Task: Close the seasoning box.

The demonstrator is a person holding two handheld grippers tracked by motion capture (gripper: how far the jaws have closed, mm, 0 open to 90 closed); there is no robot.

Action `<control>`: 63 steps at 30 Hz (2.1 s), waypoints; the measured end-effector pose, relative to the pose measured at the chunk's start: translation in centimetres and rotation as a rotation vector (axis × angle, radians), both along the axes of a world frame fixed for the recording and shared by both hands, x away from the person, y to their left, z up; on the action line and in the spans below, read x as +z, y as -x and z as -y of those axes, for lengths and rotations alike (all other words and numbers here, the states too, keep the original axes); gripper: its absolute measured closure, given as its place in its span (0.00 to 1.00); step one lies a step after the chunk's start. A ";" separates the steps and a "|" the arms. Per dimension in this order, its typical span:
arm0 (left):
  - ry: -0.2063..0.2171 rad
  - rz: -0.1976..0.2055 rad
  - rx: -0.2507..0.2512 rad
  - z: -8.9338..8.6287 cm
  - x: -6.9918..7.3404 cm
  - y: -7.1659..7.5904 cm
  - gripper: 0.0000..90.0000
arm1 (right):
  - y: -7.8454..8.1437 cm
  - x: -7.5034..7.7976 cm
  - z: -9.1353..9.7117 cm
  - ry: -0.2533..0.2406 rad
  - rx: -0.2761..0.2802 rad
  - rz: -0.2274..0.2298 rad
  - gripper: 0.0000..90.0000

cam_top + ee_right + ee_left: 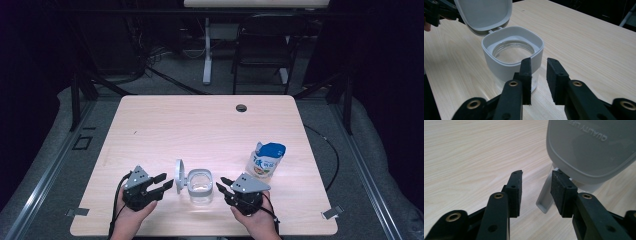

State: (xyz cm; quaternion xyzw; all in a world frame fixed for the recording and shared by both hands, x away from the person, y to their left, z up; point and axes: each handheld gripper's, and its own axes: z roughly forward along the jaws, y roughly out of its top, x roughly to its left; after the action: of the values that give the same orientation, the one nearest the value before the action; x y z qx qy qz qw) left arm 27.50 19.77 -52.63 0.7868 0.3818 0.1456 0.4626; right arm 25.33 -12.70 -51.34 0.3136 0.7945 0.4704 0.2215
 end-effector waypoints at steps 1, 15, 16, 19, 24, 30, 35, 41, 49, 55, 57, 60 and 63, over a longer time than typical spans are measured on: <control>0.011 0.004 0.006 0.0 -0.2 0.0 0.66 | 0.0 0.0 0.1 0.002 -0.002 0.002 0.78; 0.003 -0.002 0.024 -0.9 -0.2 0.0 0.59 | -0.1 0.6 3.3 -0.003 -0.051 0.006 0.69; 0.002 -0.001 0.024 -0.9 -0.2 0.0 0.59 | -0.1 0.7 3.7 -0.005 -0.057 0.005 0.69; 0.005 0.003 0.027 -0.8 -0.2 0.0 0.59 | -0.3 1.0 4.6 -0.020 -0.076 0.012 0.69; 0.008 0.004 0.026 -0.9 -0.2 -0.1 0.59 | -0.4 1.8 6.0 -0.034 -0.106 0.025 0.68; 0.007 0.002 0.024 -0.9 -0.2 -0.2 0.59 | -0.7 2.6 7.7 -0.017 -0.143 0.020 0.69; 0.016 -0.005 0.027 -1.0 -0.3 -0.2 0.59 | -0.8 3.0 8.9 -0.013 -0.173 0.018 0.69; 0.006 -0.007 0.023 -0.9 -0.3 -0.2 0.59 | -0.7 3.1 10.1 -0.008 -0.209 0.009 0.69; 0.010 -0.006 0.027 -1.0 -0.4 -0.2 0.59 | -0.6 3.4 11.5 -0.002 -0.253 0.007 0.69; 0.011 -0.002 0.034 -1.1 -0.4 -0.2 0.59 | -0.9 4.0 12.6 -0.014 -0.285 0.014 0.70; 0.016 -0.003 0.036 -1.2 -0.4 -0.2 0.59 | -0.9 4.1 12.9 -0.014 -0.296 0.011 0.69; 0.016 -0.003 0.038 -1.2 -0.4 -0.2 0.59 | -1.0 4.2 13.3 -0.018 -0.309 0.012 0.68; 0.016 -0.005 0.038 -1.2 -0.4 -0.2 0.59 | -1.2 4.2 13.5 -0.027 -0.314 0.009 0.67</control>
State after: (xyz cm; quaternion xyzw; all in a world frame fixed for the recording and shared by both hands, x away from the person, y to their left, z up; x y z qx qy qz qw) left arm 27.70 20.96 -53.04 0.7761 0.3989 0.1494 0.4650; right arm 26.50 -26.22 -47.10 0.4349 0.7284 0.4418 0.2916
